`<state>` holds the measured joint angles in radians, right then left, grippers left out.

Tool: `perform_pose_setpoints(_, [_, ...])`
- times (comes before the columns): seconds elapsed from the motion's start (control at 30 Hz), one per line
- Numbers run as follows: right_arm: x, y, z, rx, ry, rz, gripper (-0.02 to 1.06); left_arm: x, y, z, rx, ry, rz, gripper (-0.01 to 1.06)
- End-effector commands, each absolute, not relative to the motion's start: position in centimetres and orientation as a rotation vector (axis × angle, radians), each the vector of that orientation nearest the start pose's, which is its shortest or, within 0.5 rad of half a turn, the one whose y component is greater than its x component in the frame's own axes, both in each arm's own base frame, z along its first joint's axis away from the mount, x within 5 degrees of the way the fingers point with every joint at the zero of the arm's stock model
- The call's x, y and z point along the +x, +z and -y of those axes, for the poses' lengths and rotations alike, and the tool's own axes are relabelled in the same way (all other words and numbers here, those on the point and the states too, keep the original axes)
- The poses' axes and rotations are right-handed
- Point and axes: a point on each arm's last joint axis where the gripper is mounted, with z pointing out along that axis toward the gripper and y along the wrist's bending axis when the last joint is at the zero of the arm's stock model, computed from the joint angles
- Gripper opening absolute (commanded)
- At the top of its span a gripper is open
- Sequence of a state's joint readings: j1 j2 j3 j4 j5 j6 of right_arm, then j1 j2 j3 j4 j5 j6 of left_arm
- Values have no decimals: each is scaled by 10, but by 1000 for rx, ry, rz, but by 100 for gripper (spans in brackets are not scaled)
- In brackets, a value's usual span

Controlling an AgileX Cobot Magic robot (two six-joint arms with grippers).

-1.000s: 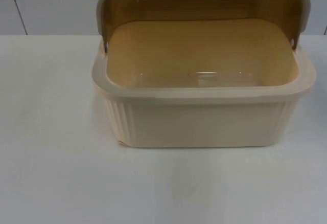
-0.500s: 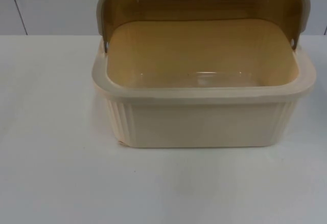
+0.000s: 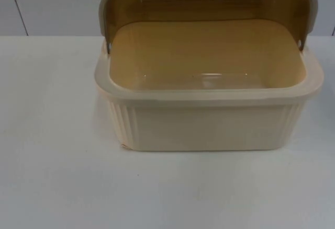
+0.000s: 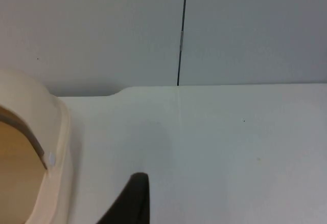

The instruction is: Open the box lid with the left hand, place the block into the box with the right hand, then close the box lid with the left hand.

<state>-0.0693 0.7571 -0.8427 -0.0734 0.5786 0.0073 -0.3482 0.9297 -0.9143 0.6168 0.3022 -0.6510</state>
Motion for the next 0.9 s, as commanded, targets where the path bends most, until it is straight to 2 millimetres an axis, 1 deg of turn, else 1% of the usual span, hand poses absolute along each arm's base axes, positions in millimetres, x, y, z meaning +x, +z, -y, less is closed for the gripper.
perform_pose_setpoints(0.0, [147,375,15,47,-127,-1957,105,204,398,62,142,-188,-1731,104])
perform_pose_setpoints(0.03, [147,376,15,46,-127,-1952,105,213,396,66,149,-190,-1740,104])
perform_pose_setpoints(0.07, [147,376,15,46,-127,-1952,105,213,396,66,149,-190,-1740,104])
perform_pose_setpoints(0.13, [147,376,15,46,-127,-1942,105,230,400,73,170,-181,-1739,104])
perform_pose_setpoints(0.23, [148,377,15,45,-127,-1932,105,263,406,86,197,-166,-1745,104])
perform_pose_setpoints(0.27, [148,377,15,45,-127,-1932,105,263,406,86,197,-166,-1745,104])
perform_pose_setpoints(0.43, [148,377,15,44,-129,-1932,105,315,406,104,243,-124,-1762,104])
perform_pose_setpoints(0.47, [148,377,15,44,-129,-1932,105,315,406,104,243,-124,-1762,104])
perform_pose_setpoints(0.5, [148,377,15,44,-129,-1932,105,327,404,109,259,-109,-1768,104])
perform_pose_setpoints(0.63, [148,377,14,40,-126,-1932,105,351,394,125,310,-94,-1780,104])
perform_pose_setpoints(0.67, [148,377,14,40,-126,-1932,105,351,394,125,310,-94,-1780,104])
perform_pose_setpoints(0.73, [148,377,14,40,-126,-1932,105,360,389,138,378,-76,-1777,104])
perform_pose_setpoints(0.83, [148,377,14,40,-126,-1932,105,371,379,163,527,-23,-1756,104])
perform_pose_setpoints(0.87, [148,377,14,40,-126,-1932,105,371,379,163,527,-23,-1756,104])
